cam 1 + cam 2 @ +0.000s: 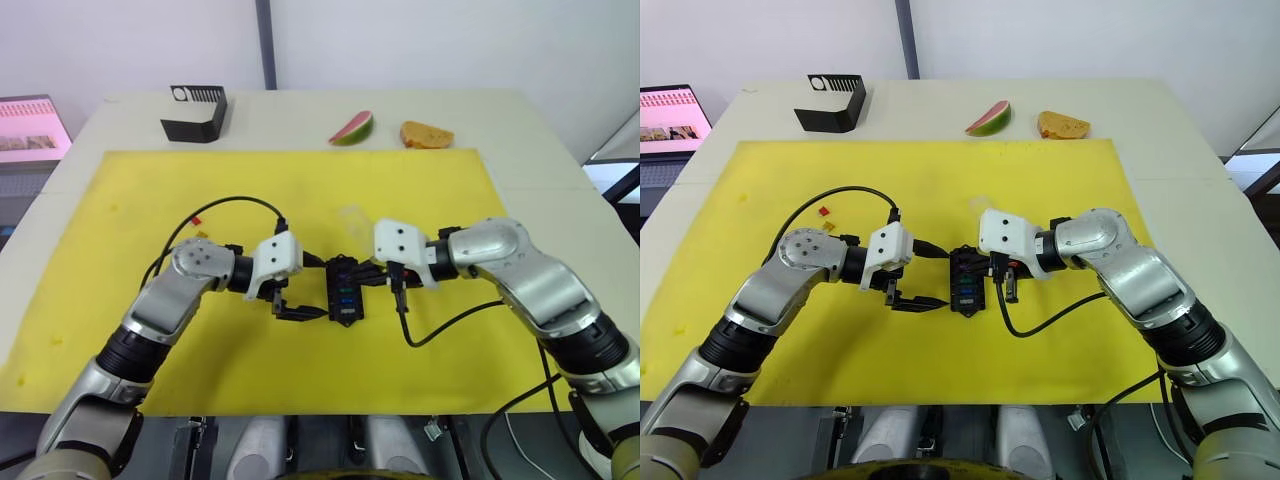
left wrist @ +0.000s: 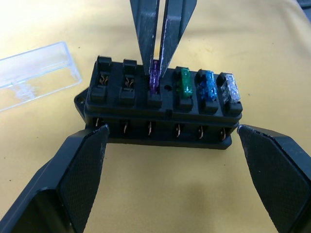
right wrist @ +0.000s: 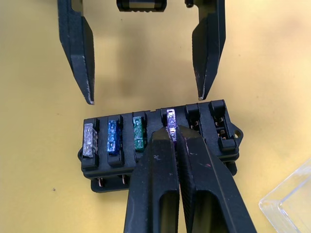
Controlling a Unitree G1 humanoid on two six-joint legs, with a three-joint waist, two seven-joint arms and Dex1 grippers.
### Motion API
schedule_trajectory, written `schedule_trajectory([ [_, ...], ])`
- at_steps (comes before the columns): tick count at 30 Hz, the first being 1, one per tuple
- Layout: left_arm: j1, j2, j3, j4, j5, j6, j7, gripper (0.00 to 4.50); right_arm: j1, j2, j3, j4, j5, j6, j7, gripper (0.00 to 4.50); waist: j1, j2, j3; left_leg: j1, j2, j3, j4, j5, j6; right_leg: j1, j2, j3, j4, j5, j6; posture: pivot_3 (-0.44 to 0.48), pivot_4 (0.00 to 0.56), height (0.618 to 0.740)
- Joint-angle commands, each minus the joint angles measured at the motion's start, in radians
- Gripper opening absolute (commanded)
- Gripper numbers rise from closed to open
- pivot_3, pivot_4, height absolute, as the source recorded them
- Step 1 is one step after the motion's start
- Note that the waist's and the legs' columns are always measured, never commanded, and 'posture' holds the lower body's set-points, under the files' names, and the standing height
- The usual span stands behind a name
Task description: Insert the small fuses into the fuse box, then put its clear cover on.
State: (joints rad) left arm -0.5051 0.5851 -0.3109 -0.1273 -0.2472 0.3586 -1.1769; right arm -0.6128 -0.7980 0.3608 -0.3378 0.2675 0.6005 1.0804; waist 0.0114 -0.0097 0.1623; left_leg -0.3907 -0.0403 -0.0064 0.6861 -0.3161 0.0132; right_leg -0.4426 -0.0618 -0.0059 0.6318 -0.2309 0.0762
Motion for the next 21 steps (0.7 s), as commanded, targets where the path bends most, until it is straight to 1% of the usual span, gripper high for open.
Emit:
schedule_trajectory([
  [1,-0.017,-0.005,0.006,-0.011,0.005,-0.021,0.002,4.45,0.008,-0.016,-0.015,0.002,-0.060,-0.103,0.005,0.00,0.000,0.000,0.000,0.000,0.000,0.000,0.000,0.000,0.000,0.000,0.000,0.000,0.000,0.000,0.000,0.000,0.150,0.740],
  [10,-0.017,-0.004,0.009,-0.003,0.009,-0.032,0.002,4.45,0.008,0.003,-0.030,0.040,-0.070,-0.123,0.025,0.00,0.000,0.000,0.000,0.000,0.000,0.000,0.000,0.001,-0.001,0.000,0.000,0.000,0.000,0.000,0.000,0.000,0.150,0.740],
  [12,-0.015,-0.004,0.010,-0.005,0.009,-0.032,0.004,4.45,0.003,0.019,-0.049,0.042,-0.015,-0.050,0.034,0.00,0.000,0.000,0.000,0.000,0.000,0.000,0.000,0.001,-0.001,0.000,0.000,0.000,0.000,0.000,0.000,0.000,0.150,0.740],
  [14,-0.014,-0.004,0.010,-0.007,0.010,-0.032,0.005,4.45,-0.022,0.042,-0.081,0.050,0.064,0.078,0.040,0.00,0.000,0.000,0.000,0.000,0.000,0.000,0.000,0.001,-0.001,0.000,0.000,0.000,0.000,0.000,0.000,0.000,0.150,0.740],
  [15,-0.012,-0.003,0.011,-0.008,0.011,-0.033,0.006,4.45,-0.034,0.047,-0.089,0.056,0.078,0.102,0.045,0.00,0.000,0.000,0.000,0.000,0.000,0.000,0.000,0.001,-0.001,0.000,0.000,0.000,0.000,0.000,0.000,0.000,0.150,0.740],
  [21,-0.004,0.001,0.015,-0.013,0.014,-0.033,0.006,4.45,-0.072,0.031,-0.066,0.071,0.057,0.048,0.096,0.00,0.000,0.000,0.000,0.000,0.000,0.000,0.000,0.000,0.000,0.000,0.000,0.000,0.000,0.000,0.000,0.000,0.150,0.740],
])
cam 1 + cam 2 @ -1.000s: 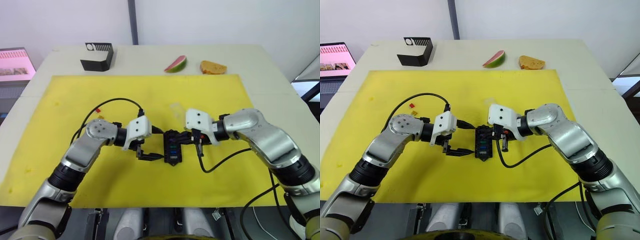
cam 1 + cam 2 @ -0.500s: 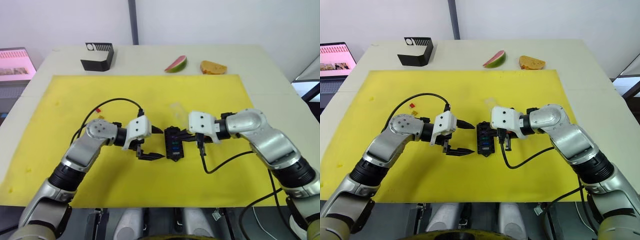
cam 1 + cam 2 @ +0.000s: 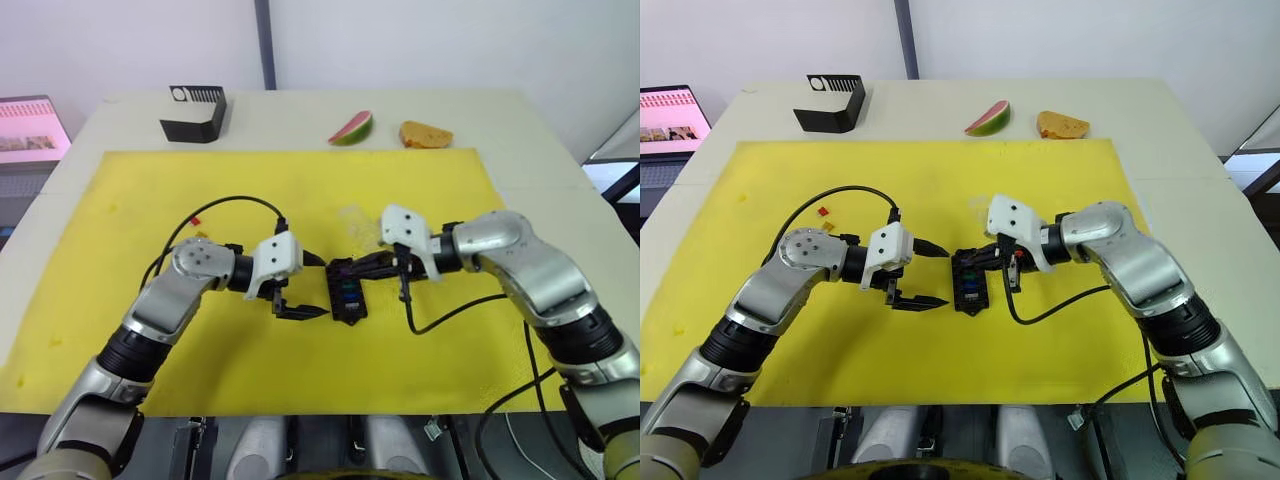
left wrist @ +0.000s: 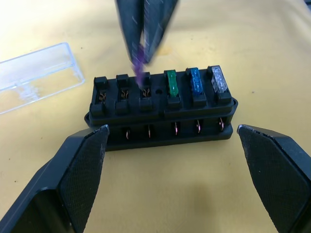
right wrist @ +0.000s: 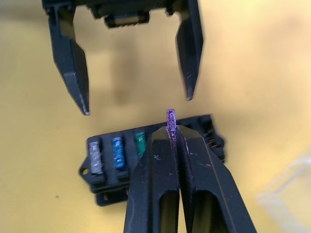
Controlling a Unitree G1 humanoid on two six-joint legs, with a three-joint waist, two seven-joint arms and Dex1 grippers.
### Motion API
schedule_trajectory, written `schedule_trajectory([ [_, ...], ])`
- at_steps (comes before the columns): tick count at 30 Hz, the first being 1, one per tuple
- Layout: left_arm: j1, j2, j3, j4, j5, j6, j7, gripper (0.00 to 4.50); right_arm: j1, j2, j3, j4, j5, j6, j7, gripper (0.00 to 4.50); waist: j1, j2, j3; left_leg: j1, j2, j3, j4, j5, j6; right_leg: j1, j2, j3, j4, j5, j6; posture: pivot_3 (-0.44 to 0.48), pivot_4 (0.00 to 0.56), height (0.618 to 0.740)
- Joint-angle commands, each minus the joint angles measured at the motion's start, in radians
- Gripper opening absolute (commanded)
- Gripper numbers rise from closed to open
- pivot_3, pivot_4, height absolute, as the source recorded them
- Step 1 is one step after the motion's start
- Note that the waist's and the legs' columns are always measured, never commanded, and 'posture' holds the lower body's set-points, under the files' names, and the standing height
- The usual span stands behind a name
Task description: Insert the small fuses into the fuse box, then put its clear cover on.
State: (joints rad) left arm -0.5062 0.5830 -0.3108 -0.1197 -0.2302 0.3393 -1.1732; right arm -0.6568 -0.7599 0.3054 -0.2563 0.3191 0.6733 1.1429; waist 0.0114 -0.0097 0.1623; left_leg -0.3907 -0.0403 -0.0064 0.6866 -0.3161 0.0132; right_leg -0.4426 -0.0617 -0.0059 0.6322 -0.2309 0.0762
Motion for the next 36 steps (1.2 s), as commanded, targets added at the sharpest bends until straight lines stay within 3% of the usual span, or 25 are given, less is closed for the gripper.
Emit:
schedule_trajectory([
  [1,-0.003,0.004,0.015,-0.021,-0.003,-0.013,0.002,4.45,-0.035,-0.007,-0.007,-0.008,0.004,-0.030,0.042,0.00,0.000,0.000,0.000,0.000,0.000,0.000,0.000,0.000,0.000,0.000,0.000,0.000,0.000,0.000,0.000,0.000,0.150,0.740],
  [16,0.003,0.008,0.017,-0.035,-0.004,-0.006,0.010,4.45,-0.058,0.011,0.048,0.064,-0.098,-0.164,0.093,0.00,0.000,0.000,0.000,0.000,0.000,0.000,0.000,0.001,-0.001,0.000,0.000,0.000,0.000,0.000,0.000,0.000,0.150,0.740],
  [36,0.004,0.009,0.017,-0.038,-0.007,0.001,0.018,4.45,-0.050,0.019,0.047,0.069,-0.120,-0.160,0.105,0.00,0.000,0.000,0.000,0.000,0.000,0.000,0.000,0.001,-0.002,0.000,0.000,0.000,0.000,0.000,0.000,0.000,0.150,0.740],
])
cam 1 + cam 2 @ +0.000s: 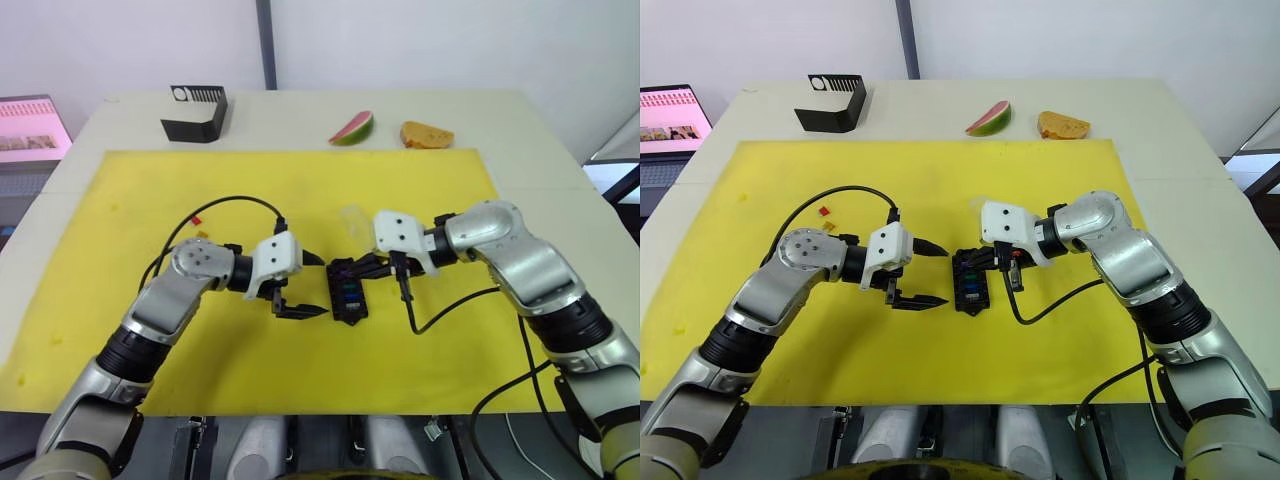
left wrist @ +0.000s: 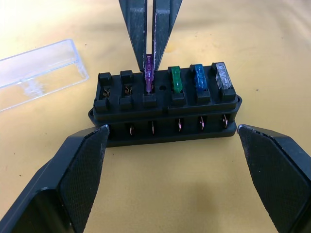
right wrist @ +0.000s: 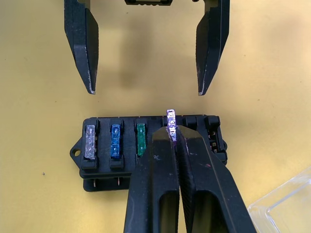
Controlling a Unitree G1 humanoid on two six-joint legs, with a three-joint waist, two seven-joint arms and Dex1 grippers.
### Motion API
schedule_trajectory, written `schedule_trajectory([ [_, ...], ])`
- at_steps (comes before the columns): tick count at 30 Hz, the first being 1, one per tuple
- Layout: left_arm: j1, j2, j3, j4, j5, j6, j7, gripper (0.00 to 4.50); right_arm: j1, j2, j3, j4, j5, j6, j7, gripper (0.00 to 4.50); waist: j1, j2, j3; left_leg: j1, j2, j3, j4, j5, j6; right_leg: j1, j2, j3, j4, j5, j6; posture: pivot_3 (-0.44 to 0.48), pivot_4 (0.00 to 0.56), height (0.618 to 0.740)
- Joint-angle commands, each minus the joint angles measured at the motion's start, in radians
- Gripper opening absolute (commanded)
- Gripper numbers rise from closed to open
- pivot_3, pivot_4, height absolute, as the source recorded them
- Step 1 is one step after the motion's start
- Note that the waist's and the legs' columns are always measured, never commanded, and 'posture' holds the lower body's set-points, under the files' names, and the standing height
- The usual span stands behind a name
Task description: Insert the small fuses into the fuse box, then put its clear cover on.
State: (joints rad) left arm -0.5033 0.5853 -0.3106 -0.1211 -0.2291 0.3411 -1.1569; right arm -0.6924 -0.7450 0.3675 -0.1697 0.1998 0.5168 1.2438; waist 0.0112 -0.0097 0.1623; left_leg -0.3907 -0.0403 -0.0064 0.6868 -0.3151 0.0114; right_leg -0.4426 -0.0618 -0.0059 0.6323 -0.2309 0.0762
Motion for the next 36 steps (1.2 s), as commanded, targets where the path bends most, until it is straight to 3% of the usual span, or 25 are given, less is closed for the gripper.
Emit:
schedule_trajectory([
  [1,0.001,0.007,0.016,-0.037,-0.008,0.000,0.002,4.45,-0.015,0.004,-0.014,-0.016,-0.001,-0.004,0.004,0.00,0.000,0.000,0.000,0.000,0.000,0.000,0.000,0.000,0.000,0.000,0.000,0.000,0.000,0.000,0.000,0.000,0.150,0.740],
  [36,-0.005,0.004,0.016,-0.028,-0.003,0.001,0.010,4.45,-0.003,0.015,-0.002,-0.010,-0.019,0.008,0.003,0.00,0.000,0.000,0.000,0.000,0.000,0.000,0.000,0.000,0.000,0.000,0.000,0.000,0.000,0.000,0.000,0.000,0.150,0.740],
])
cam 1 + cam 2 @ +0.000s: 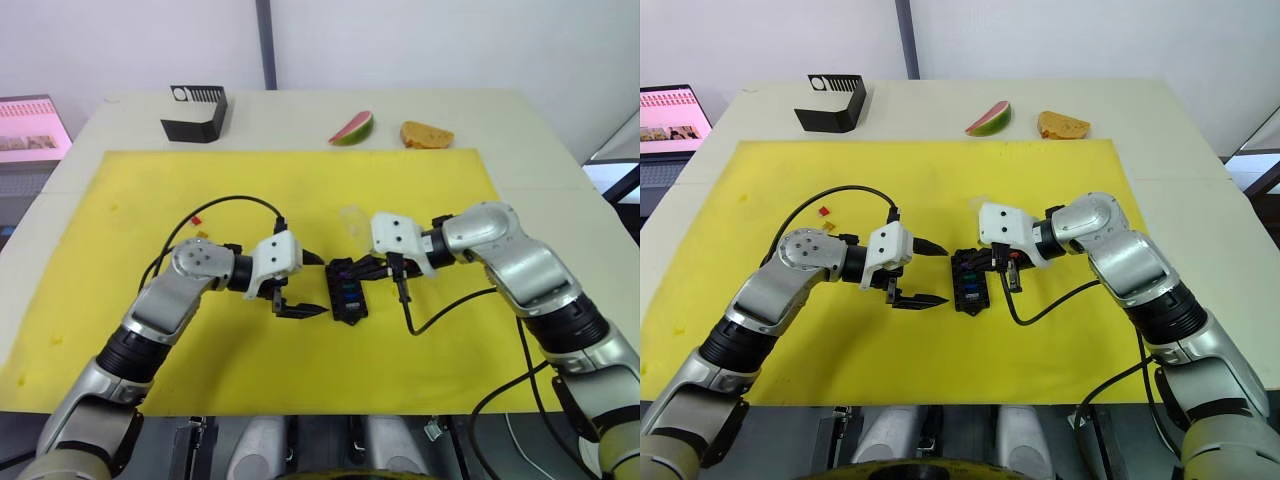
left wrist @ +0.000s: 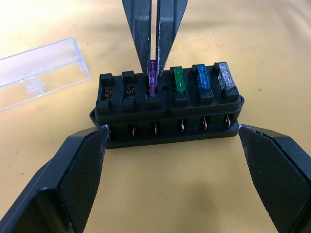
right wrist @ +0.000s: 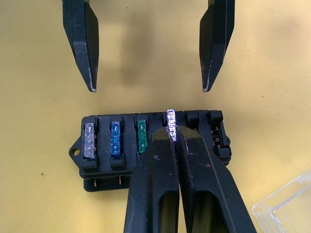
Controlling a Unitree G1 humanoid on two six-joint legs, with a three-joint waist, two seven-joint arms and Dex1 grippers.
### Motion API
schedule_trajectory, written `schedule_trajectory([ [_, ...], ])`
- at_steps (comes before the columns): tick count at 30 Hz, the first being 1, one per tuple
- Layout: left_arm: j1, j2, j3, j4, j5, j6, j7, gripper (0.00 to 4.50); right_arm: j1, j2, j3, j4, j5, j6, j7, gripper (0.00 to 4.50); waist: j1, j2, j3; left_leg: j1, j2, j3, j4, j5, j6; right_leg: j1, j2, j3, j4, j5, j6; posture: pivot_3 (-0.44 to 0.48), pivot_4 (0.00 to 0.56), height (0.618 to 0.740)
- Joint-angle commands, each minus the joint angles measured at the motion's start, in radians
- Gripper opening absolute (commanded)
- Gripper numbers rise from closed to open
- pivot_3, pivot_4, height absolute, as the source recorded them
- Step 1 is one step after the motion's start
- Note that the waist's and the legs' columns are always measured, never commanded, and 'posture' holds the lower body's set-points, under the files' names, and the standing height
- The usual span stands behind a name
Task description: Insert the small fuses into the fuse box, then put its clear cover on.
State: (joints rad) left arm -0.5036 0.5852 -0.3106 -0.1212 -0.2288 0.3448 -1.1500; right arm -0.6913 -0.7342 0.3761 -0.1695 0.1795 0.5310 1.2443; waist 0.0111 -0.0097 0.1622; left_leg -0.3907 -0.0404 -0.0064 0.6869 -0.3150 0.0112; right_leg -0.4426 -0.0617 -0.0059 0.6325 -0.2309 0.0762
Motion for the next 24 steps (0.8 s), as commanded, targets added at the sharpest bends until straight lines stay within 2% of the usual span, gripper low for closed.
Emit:
schedule_trajectory([
  [1,-0.005,0.004,0.016,-0.028,-0.003,-0.002,0.004,4.45,-0.003,0.004,-0.010,-0.011,0.001,-0.006,0.003,0.00,0.000,0.000,0.000,0.000,0.000,0.000,0.000,0.000,0.000,0.000,0.000,0.000,0.000,0.000,0.000,0.000,0.150,0.740],
  [24,0.000,-0.004,0.011,-0.033,0.000,-0.008,0.013,4.45,-0.003,0.002,0.014,0.011,-0.040,0.005,-0.003,0.00,0.000,0.000,0.000,0.000,0.000,0.000,0.000,0.000,0.000,0.000,0.000,0.000,0.000,0.000,0.000,0.000,0.150,0.740],
])
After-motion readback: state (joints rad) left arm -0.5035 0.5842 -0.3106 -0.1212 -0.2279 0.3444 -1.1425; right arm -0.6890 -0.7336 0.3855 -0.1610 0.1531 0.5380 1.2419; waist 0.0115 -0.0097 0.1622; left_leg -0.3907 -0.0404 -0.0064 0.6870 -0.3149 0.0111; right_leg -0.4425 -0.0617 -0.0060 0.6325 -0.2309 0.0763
